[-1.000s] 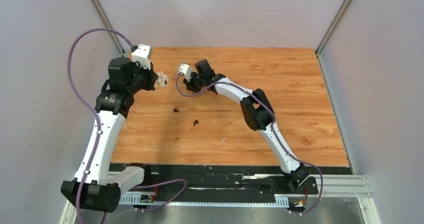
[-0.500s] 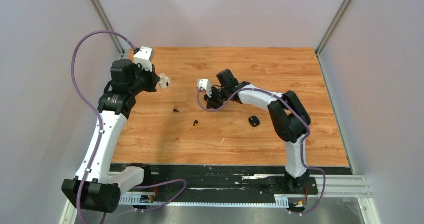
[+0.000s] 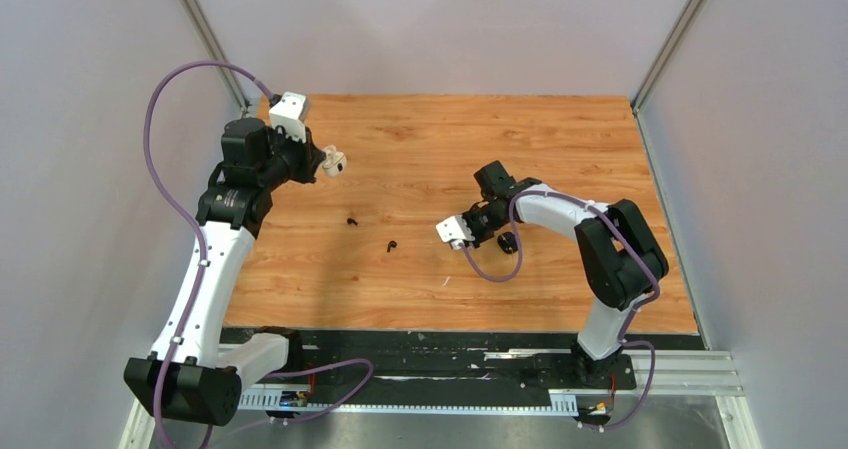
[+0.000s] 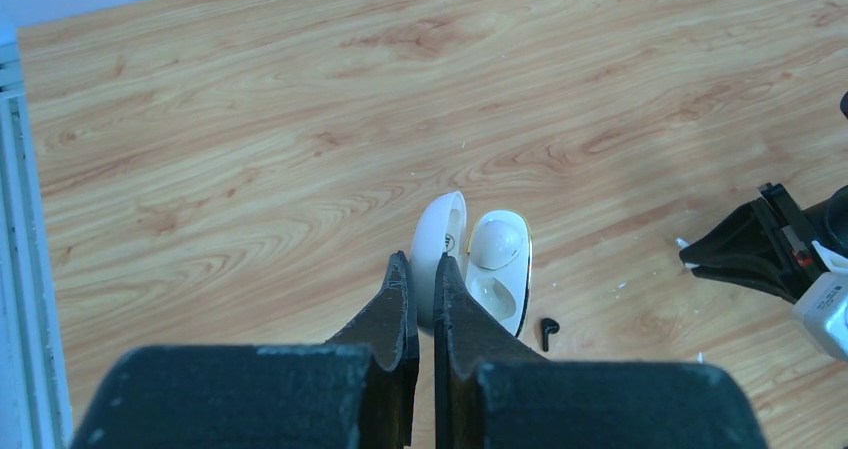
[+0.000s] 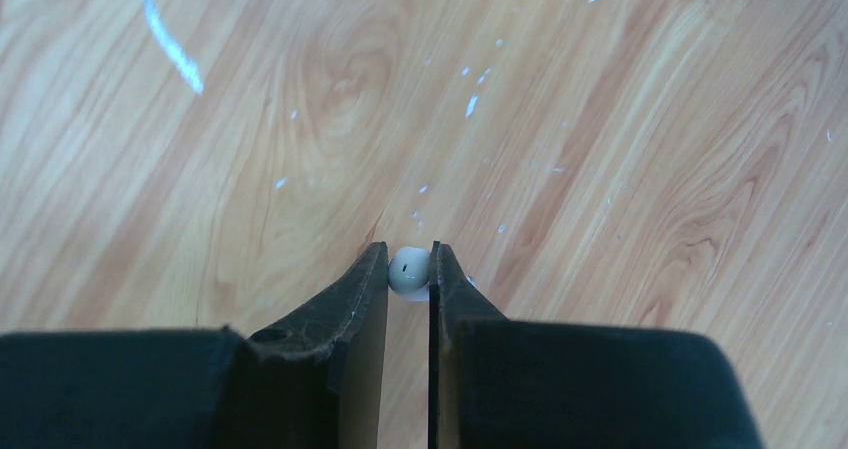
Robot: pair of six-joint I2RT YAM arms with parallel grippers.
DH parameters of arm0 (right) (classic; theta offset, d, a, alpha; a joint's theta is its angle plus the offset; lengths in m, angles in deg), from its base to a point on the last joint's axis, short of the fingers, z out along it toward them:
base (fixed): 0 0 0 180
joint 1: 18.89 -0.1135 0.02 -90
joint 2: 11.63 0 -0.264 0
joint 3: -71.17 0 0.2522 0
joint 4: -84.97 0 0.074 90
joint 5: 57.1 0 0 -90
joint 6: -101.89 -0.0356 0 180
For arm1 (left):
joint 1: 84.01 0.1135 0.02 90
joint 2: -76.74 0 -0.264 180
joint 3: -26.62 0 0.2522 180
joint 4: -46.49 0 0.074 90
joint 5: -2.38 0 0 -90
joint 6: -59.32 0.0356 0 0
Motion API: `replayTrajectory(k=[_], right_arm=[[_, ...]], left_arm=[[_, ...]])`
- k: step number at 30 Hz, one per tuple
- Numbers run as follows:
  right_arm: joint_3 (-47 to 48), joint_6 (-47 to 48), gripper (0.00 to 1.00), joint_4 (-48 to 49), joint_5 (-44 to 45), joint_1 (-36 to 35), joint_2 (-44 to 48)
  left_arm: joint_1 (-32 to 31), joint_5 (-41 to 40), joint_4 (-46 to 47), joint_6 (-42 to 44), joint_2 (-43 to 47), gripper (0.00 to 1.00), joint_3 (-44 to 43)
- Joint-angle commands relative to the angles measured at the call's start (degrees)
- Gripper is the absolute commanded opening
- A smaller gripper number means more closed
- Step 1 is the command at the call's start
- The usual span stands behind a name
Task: Insert the wireless bluetooth earbuds into the charging case
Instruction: Adjust the earbud at the center of the board.
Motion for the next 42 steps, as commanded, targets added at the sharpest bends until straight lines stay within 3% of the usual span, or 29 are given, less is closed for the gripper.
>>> replayTrajectory(k=[1, 5, 12, 18, 23, 26, 29, 32, 35, 42], right_arm=[[1.51, 22.49, 0.05, -9.23, -3.59, 1.24, 0.50], [2.21, 31.74, 0.09, -13.61, -4.18, 1.88, -1.03], [2.56, 36.70, 0.12, -15.72, -4.30, 3.49, -2.48], [2.89, 36.11, 0.37, -16.60, -5.67, 5.89, -0.34], [5.66, 15.41, 0.48, -18.32, -9.94, 6.44, 5.24], [6.93, -17.02, 0.49, -12.22, -11.83, 5.54, 7.68], [7.81, -55.60, 0.51, -3.71, -3.29, 5.00, 7.47], [10.11, -77.66, 0.47, -6.78, 7.36, 4.89, 4.50], [11.74, -89.19, 0.46, -10.46, 12.52, 4.85, 1.64], [9.87, -96.02, 0.49, -8.32, 19.55, 2.02, -0.19]], left_arm=[[0.26, 1.70, 2.54, -1.25, -0.21, 0.00, -0.33], [0.26, 1.87, 2.52, -1.60, -0.47, 0.00, -0.56], [0.24, 2.22, 2.54, -1.85, -0.70, 0.00, -0.33], [0.26, 2.97, 3.28, -2.41, -1.54, 0.00, -0.59], [0.26, 3.46, 3.74, -2.76, -1.63, 0.00, -0.23], [0.26, 3.35, 3.99, -3.01, -1.77, 0.00, 0.07], [0.26, 3.27, 4.68, -3.73, -2.21, 0.00, 0.11], [0.21, 3.38, 4.87, -4.08, -2.93, 0.00, -0.19], [0.26, 3.68, 4.70, -4.14, -3.91, 0.00, -0.72], [0.13, 3.68, 4.11, -4.05, -5.15, 0.00, -2.14]])
